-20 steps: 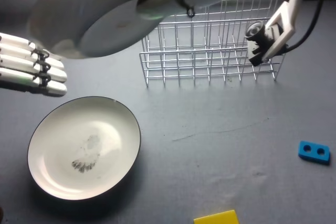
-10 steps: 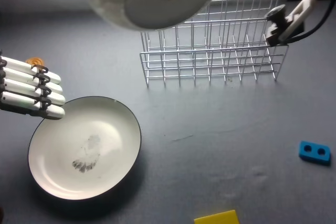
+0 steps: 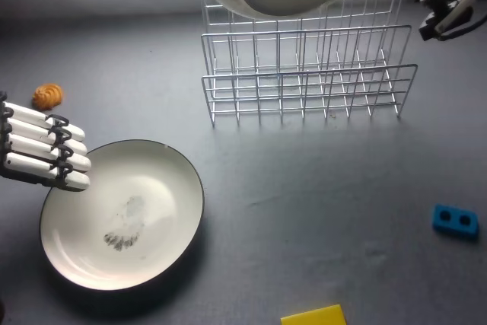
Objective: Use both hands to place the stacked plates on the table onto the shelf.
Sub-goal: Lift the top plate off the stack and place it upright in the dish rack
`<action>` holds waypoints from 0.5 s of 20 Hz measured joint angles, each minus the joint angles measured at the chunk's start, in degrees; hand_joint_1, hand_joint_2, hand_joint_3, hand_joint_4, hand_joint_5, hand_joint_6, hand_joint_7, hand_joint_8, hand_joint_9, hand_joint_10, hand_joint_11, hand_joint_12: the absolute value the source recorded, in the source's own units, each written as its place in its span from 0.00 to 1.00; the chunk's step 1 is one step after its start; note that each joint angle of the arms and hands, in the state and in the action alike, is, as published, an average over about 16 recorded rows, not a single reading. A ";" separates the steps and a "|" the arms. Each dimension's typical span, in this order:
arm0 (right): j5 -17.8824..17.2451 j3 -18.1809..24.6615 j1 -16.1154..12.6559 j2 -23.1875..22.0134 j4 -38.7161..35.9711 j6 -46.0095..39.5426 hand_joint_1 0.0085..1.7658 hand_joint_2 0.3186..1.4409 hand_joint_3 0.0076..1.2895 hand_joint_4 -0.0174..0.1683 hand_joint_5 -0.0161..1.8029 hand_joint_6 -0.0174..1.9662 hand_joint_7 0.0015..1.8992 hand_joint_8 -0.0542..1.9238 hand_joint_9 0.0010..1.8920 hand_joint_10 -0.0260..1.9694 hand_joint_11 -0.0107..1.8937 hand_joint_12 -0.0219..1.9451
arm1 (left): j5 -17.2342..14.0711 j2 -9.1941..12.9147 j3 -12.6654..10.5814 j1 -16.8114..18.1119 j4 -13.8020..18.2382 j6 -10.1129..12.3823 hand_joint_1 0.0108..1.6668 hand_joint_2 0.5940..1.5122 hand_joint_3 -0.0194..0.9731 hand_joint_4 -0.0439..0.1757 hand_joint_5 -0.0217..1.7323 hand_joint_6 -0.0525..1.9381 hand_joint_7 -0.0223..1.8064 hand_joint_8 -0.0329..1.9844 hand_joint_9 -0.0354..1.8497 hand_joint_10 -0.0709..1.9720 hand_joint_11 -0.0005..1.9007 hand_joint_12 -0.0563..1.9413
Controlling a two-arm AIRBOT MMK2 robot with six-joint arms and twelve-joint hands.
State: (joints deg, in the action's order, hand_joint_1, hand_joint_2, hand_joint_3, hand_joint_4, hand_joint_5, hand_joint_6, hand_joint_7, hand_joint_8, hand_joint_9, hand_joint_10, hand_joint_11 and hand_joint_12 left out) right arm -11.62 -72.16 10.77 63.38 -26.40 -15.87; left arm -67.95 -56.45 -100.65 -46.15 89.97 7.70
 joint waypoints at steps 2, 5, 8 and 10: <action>-0.24 -1.57 0.71 0.51 0.07 0.05 0.76 0.65 0.00 0.05 0.46 0.57 0.48 0.54 0.48 0.63 0.39 0.71 | 0.36 -0.20 -0.07 -0.46 -0.09 -0.19 0.00 0.53 0.04 0.21 0.02 0.04 0.02 0.01 0.03 0.04 0.01 0.03; -0.61 -3.78 1.83 1.51 0.16 0.12 0.76 0.65 0.00 0.05 0.46 0.57 0.47 0.54 0.48 0.63 0.39 0.71 | 0.83 -0.46 -0.20 -1.08 -0.20 -0.38 0.00 0.53 0.04 0.21 0.02 0.04 0.02 0.01 0.03 0.04 0.01 0.03; -0.81 -5.72 2.92 2.71 0.25 0.19 0.76 0.65 0.00 0.05 0.46 0.57 0.47 0.55 0.48 0.63 0.39 0.71 | 1.20 -0.70 -0.33 -1.58 -0.25 -0.47 0.00 0.53 0.04 0.21 0.02 0.04 0.02 0.01 0.03 0.04 0.01 0.03; -0.92 -6.73 3.59 3.53 0.64 0.26 0.76 0.65 0.00 0.05 0.46 0.57 0.47 0.55 0.48 0.63 0.39 0.71 | 1.39 -0.86 -0.43 -1.85 -0.29 -0.52 0.00 0.53 0.04 0.21 0.02 0.04 0.02 0.01 0.03 0.03 0.01 0.03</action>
State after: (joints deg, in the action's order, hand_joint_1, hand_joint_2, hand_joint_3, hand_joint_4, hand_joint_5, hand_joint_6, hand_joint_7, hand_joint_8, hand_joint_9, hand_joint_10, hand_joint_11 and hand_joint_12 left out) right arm -12.54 -78.89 14.36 66.91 -25.76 -15.61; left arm -66.56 -57.31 -101.08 -47.99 89.69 7.19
